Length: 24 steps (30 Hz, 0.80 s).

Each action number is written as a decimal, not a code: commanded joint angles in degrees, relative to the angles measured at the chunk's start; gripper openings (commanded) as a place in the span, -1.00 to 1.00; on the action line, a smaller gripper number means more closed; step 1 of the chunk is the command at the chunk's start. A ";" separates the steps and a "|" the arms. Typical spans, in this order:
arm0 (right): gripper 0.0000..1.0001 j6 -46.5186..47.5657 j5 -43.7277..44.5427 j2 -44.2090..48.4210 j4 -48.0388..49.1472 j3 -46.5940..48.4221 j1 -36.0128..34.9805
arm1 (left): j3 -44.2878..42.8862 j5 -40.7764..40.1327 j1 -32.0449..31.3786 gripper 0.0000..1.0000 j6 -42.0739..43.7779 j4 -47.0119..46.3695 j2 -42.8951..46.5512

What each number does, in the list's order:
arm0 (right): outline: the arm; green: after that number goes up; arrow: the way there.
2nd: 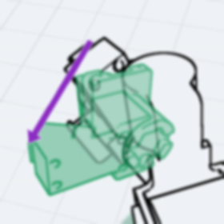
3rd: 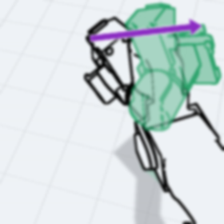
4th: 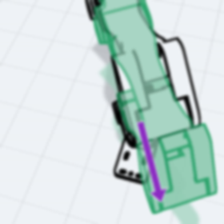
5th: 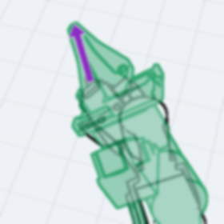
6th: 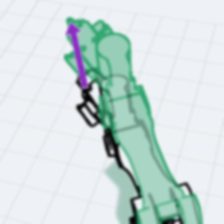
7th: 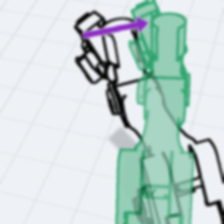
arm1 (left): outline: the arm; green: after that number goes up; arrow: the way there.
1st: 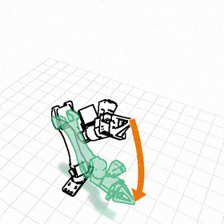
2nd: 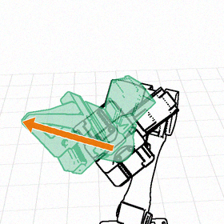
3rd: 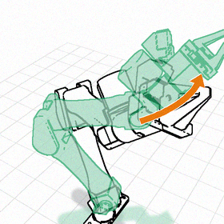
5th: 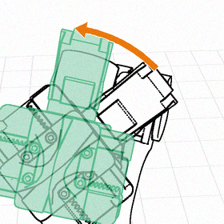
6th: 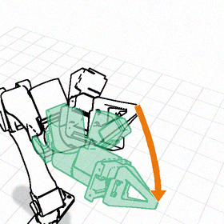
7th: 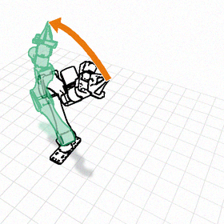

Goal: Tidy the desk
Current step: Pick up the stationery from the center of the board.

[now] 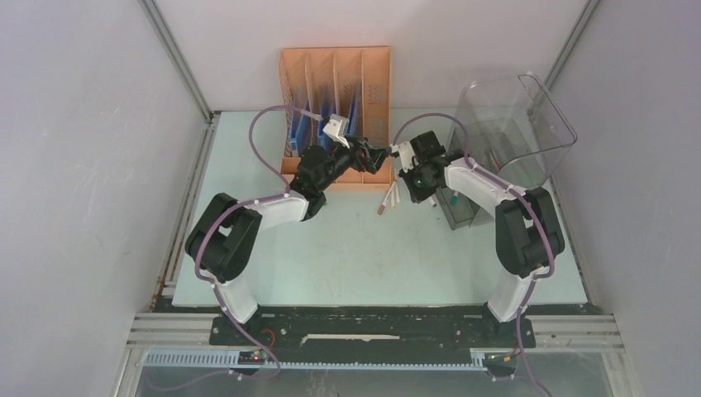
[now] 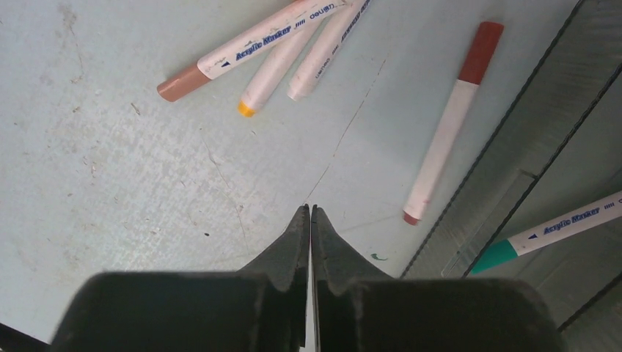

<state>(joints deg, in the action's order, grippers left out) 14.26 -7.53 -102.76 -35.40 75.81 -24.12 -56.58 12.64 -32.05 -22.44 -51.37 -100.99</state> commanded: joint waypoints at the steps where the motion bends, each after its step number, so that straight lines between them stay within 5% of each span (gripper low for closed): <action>1: -0.78 1.63 1.93 0.15 0.10 -0.40 -0.12 | 0.39 0.20 0.32 0.97 1.12 -2.35 1.73; 12: 0.03 2.92 18.25 -3.47 6.05 -0.39 -2.55 | 0.43 0.86 0.39 0.97 1.08 -2.50 1.98; 24: 0.12 -0.29 22.13 -7.91 7.97 -0.39 -1.12 | 0.85 1.35 0.76 0.98 0.54 -3.20 2.12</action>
<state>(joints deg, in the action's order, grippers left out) 15.90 13.58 -110.08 -28.91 75.66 -26.72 -55.99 12.84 -31.68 -22.46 -51.94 -100.92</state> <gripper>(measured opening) 0.556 0.985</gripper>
